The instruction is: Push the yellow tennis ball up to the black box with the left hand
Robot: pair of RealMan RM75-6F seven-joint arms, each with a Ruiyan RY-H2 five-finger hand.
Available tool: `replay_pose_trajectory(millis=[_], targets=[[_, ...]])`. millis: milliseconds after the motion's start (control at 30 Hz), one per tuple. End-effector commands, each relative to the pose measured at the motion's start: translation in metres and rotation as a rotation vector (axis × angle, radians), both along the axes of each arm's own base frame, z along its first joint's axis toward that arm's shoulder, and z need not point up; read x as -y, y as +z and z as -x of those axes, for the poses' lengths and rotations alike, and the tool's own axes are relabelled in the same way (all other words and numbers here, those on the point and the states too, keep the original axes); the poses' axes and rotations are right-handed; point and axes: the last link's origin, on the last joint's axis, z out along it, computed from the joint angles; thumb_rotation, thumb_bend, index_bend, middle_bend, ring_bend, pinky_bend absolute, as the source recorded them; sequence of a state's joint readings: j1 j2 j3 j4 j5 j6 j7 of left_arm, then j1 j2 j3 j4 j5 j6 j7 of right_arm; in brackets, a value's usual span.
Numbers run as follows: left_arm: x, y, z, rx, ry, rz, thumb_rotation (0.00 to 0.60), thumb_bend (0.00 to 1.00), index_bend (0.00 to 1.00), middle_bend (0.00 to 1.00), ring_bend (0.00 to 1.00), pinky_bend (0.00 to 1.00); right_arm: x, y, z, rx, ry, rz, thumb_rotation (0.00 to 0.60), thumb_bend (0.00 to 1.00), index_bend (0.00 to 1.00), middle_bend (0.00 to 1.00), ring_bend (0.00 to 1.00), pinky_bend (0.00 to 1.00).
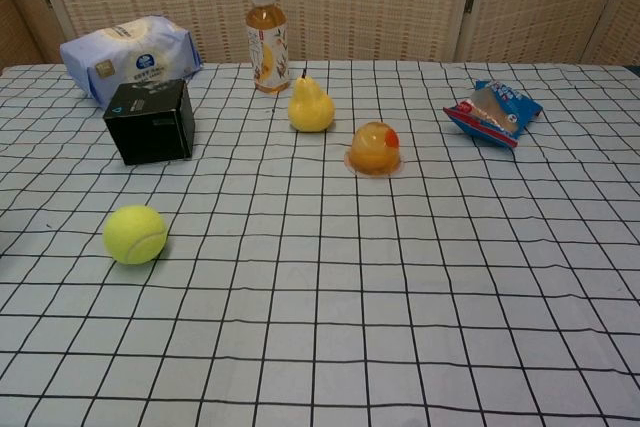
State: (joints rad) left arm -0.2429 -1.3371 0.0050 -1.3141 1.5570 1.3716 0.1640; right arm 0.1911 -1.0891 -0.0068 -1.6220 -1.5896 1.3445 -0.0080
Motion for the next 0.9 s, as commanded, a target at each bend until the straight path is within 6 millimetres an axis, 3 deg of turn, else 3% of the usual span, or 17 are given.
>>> replay_pose_trajectory(millis=[33, 667, 733, 900], targets=[[0.000, 0.001, -0.001, 0.004, -0.005, -0.007, 0.600, 0.50, 0.22, 0.22, 0.14, 0.16, 0.000, 0.000, 0.000, 0.000, -0.001, -0.001, 0.600, 0.29, 0.24, 0.08, 0.02, 0.00], [0.002, 0.005, -0.003, 0.015, -0.016, -0.021, 0.600, 0.51, 0.22, 0.22, 0.16, 0.18, 0.001, -0.003, 0.001, -0.007, -0.012, -0.009, 0.600, 0.29, 0.24, 0.08, 0.02, 0.00], [0.003, 0.007, -0.005, 0.031, -0.014, -0.022, 0.600, 0.55, 0.23, 0.24, 0.21, 0.23, 0.001, -0.003, 0.000, -0.006, -0.007, -0.013, 0.600, 0.29, 0.24, 0.08, 0.02, 0.00], [0.014, 0.016, -0.019, 0.113, -0.056, -0.007, 0.600, 0.77, 0.32, 0.35, 0.34, 0.42, 0.001, -0.003, 0.001, -0.006, -0.009, -0.020, 0.600, 0.29, 0.24, 0.08, 0.02, 0.00]])
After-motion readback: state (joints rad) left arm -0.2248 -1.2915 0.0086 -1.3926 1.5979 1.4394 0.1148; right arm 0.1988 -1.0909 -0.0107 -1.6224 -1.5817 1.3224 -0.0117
